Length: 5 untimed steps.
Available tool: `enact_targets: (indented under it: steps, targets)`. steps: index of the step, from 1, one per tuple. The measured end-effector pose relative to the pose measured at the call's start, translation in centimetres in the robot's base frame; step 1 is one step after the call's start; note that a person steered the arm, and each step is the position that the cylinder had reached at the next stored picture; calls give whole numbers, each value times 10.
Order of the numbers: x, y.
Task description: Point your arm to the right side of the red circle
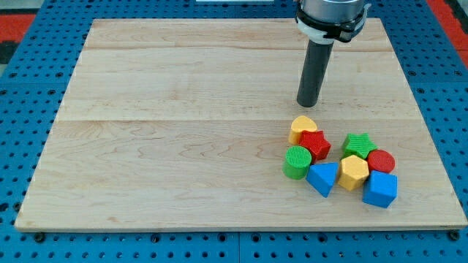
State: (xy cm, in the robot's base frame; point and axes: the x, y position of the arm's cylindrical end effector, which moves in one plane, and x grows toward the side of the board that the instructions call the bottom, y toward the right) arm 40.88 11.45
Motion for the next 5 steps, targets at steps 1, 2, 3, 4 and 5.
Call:
enact_targets:
  steps: [1,2,3,4,5]
  targets:
    - [0,0]
    - [2,0]
    - [-6,0]
    - [-21,22]
    - [-21,11]
